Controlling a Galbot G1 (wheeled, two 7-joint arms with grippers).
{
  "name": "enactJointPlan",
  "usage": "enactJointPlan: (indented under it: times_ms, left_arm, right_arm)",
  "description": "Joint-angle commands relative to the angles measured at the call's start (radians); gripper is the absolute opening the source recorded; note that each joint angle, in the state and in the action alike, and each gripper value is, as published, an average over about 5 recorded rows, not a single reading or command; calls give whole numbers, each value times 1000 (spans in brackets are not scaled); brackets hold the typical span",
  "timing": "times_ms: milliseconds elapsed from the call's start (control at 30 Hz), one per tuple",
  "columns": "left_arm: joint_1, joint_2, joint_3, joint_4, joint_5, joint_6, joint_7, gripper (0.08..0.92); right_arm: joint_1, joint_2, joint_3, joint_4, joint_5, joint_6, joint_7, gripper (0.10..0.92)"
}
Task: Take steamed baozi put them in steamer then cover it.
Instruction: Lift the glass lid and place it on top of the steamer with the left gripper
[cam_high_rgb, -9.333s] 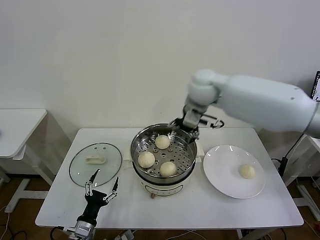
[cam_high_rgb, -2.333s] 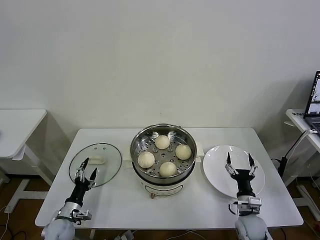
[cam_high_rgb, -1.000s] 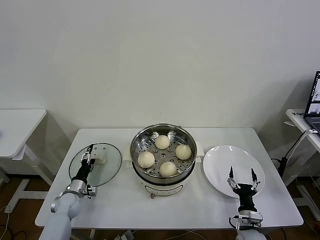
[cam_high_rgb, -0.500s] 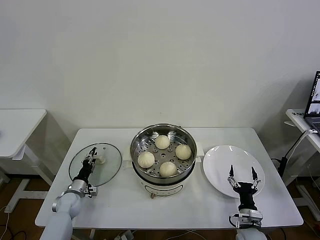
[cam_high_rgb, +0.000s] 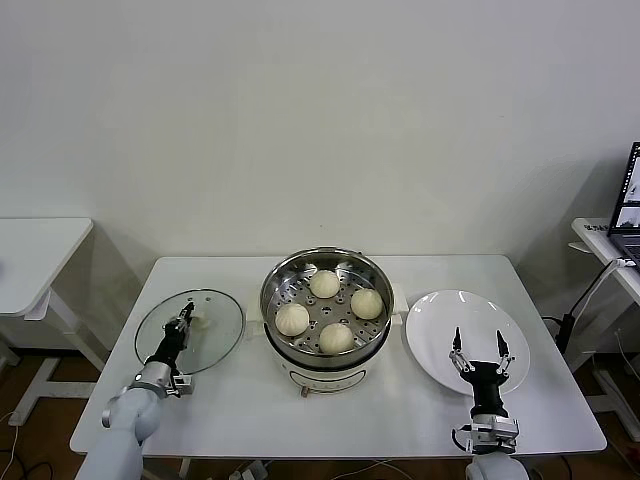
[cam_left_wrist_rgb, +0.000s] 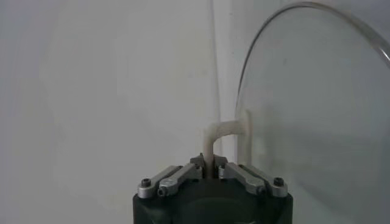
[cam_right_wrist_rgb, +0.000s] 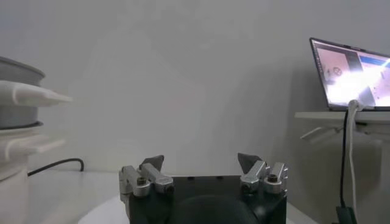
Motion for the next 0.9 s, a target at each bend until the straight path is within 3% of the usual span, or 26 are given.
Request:
enactJointPlan:
  times_ms: [33, 433, 700, 900]
  left_arm:
    - [97, 45, -26, -310, -221, 78, 38, 188]
    - [251, 74, -62, -834, -230, 284, 171, 188]
    - [260, 41, 119, -1086, -187, 436, 245, 188]
    - [204, 5, 351, -1111, -107, 553, 330, 188]
  right_arm:
    - [9, 3, -5, -5, -4, -1, 0, 823]
    - [45, 9, -18, -15, -9, -15, 0, 823]
    - [68, -8, -33, -11, 2, -77, 2, 823]
    - [81, -6, -20, -28, 5, -81, 3, 823]
